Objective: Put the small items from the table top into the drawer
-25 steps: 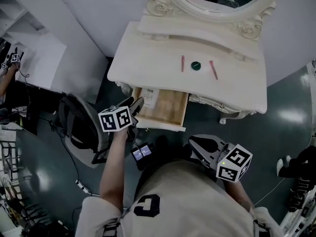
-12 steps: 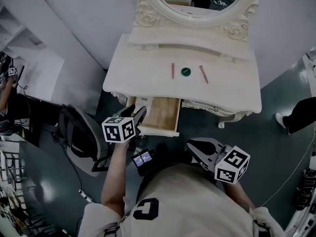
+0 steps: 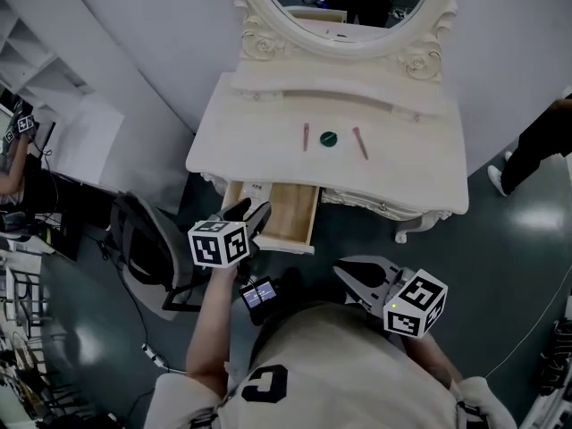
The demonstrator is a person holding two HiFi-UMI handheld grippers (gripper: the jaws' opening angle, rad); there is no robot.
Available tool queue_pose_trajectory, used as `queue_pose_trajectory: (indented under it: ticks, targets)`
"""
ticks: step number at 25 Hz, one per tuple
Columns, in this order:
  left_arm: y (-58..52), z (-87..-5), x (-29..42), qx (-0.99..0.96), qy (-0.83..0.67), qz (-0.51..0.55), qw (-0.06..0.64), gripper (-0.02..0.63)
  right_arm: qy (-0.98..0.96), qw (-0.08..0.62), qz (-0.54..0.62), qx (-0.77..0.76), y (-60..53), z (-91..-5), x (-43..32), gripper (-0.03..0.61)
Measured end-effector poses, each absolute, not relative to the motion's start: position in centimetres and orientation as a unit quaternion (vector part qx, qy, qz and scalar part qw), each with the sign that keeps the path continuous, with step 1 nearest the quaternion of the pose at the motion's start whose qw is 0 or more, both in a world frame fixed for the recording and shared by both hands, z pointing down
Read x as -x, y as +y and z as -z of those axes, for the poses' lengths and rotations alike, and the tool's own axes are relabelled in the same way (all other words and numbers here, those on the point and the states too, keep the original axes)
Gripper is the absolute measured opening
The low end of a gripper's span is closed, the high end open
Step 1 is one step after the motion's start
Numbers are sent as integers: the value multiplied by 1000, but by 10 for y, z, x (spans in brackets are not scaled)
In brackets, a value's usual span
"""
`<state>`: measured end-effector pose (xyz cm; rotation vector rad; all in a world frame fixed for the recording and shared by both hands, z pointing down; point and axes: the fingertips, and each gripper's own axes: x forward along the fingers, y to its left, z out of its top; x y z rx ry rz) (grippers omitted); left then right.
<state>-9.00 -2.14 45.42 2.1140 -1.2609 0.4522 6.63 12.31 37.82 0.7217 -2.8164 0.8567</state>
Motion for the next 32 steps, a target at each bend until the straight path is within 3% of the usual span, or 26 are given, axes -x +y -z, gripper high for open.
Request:
queue_pose_trajectory:
  ticks: [19,32]
  targets:
    - [-16,-444,30,-811,-457,-208,300,264,-917,35,-326,-225,132,-394,-105,29]
    - [-67,-456,26,-835,-419,-195,297,264,-908,95,-302,-274,88,-398,-82,29]
